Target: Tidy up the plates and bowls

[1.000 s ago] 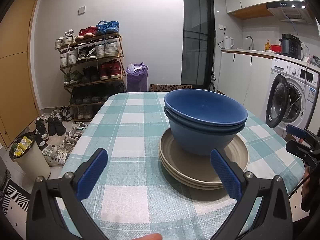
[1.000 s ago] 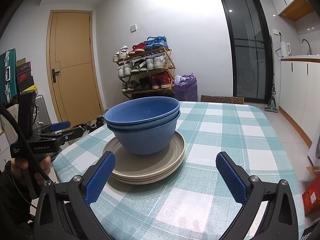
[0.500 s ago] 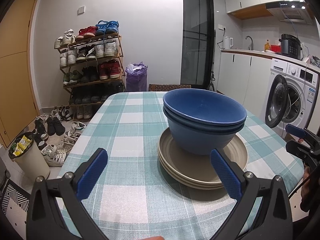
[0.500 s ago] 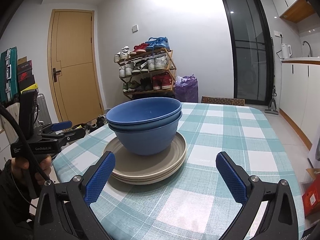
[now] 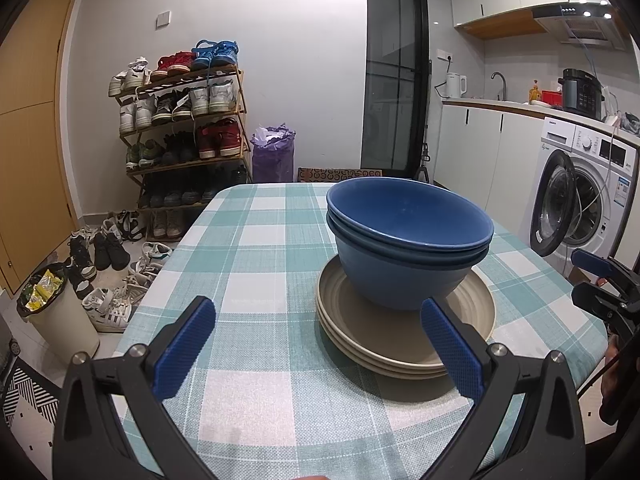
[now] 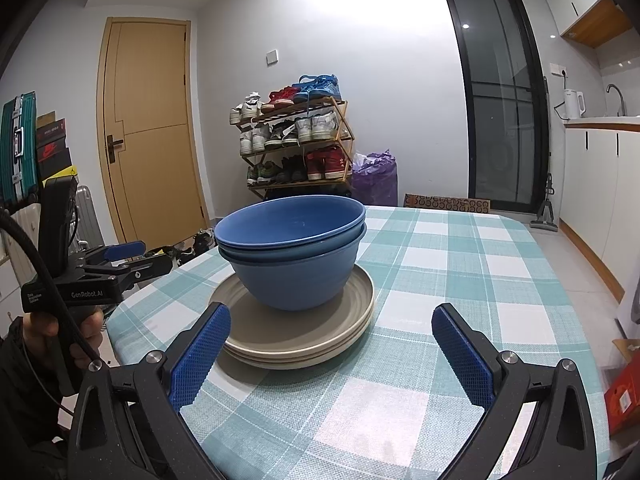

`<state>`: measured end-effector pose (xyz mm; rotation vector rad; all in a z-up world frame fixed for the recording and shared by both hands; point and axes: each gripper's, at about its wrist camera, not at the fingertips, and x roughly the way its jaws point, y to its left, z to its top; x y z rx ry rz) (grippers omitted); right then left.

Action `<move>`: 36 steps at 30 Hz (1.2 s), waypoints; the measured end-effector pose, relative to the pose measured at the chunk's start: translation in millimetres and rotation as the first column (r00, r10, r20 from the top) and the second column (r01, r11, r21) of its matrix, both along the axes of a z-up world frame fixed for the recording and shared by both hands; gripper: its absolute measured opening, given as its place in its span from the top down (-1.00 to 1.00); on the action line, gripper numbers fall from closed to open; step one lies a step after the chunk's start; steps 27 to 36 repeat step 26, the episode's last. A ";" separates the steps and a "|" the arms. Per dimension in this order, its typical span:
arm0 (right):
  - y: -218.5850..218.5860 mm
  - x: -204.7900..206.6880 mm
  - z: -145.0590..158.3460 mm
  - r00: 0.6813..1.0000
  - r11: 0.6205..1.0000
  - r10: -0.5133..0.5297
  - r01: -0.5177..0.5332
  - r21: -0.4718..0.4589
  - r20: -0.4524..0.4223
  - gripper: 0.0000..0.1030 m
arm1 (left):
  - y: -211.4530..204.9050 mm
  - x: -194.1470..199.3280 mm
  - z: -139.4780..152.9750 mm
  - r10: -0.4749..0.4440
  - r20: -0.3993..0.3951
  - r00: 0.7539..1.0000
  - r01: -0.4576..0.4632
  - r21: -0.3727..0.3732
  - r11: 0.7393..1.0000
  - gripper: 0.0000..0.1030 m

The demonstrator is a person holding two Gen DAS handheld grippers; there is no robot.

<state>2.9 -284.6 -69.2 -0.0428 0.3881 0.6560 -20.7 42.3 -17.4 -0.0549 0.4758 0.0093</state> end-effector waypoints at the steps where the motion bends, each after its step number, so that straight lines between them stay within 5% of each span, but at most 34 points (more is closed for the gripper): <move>1: 0.0 0.0 0.0 1.000 1.000 -0.001 0.001 0.000 0.001 -0.99 | 0.0 0.0 0.0 0.000 0.000 1.000 0.000 -0.001 1.000 -1.00; 36: 0.3 -0.1 1.1 1.000 1.000 0.006 -0.006 0.001 0.003 -0.99 | 0.3 1.0 -1.8 -0.007 -0.004 1.000 0.007 -0.013 1.000 -1.00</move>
